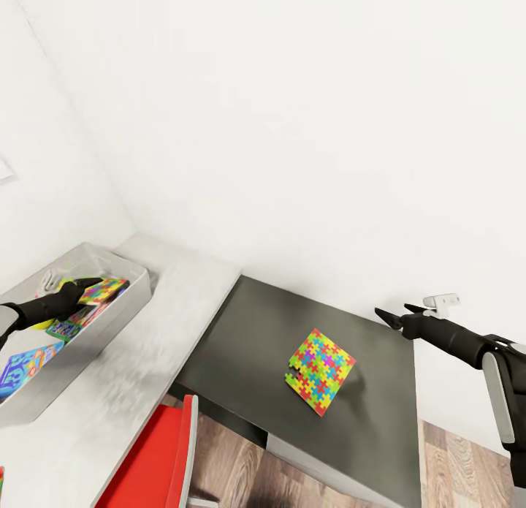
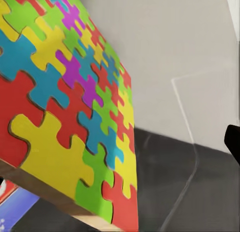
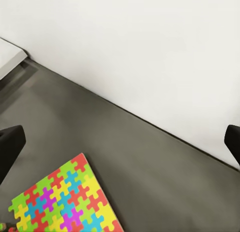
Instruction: Put all the toys in the child's room - the three board games (two on the bed and one on the table), the two jigsaw puzzles on the table, and the tennis ball on the table - inside the toy box on the table in the child's room.
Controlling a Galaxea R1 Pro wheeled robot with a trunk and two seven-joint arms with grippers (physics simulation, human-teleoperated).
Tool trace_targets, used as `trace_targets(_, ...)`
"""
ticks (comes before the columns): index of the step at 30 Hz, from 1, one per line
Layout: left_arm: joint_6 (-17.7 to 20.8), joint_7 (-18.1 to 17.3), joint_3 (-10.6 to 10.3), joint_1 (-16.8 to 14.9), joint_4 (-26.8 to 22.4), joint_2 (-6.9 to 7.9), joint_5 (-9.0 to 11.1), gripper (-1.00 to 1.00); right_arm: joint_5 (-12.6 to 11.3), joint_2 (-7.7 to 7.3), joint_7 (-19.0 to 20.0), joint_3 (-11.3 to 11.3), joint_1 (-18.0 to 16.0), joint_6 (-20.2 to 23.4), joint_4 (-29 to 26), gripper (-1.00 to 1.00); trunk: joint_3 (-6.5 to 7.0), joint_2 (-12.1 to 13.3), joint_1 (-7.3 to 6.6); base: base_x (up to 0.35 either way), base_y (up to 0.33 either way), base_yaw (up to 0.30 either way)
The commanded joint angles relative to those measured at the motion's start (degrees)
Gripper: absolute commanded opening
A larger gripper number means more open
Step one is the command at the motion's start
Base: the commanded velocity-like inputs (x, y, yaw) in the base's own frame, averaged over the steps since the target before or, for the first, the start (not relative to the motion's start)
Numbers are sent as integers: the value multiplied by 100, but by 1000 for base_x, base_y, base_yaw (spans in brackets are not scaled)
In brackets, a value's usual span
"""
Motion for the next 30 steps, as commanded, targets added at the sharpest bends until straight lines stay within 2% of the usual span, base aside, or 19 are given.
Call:
trace_targets(1, 94, -29, 25, -5, -12, 19, 10, 100, -29, 0, 7, -6, -3, 46, -3, 100, -8, -8, 2, 0, 0, 0)
trace_targets(5, 245, -62, 27, -4, -50, 98, 9, 100, -29, -5, 7, -5, -3, 46, -3, 100, -8, -8, 2, 0, 0, 0)
trace_targets(15, 934, -31, 22, 3, -64, 350, -17, 100, -29, -24, 7, -13, -7, 52, -3, 100, -8, -8, 2, 0, 0, 0)
trace_targets(23, 1396, -29, 19, 10, -77, 482, -16, 100, -29, -32, 7, -26, -9, 55, -3, 100, -8, -8, 2, 0, 0, 0)
trace_targets(27, 1613, -39, 21, 32, -296, 565, -3, 100, -29, -34, 7, -31, -9, 56, -3, 100, -8, -8, 2, 0, 0, 0)
trace_targets(30, 1971, -42, 26, 79, -734, 594, 3, 100, -29, -35, 7, -32, -9, 59, -3, 100, -8, -8, 2, 0, 0, 0)
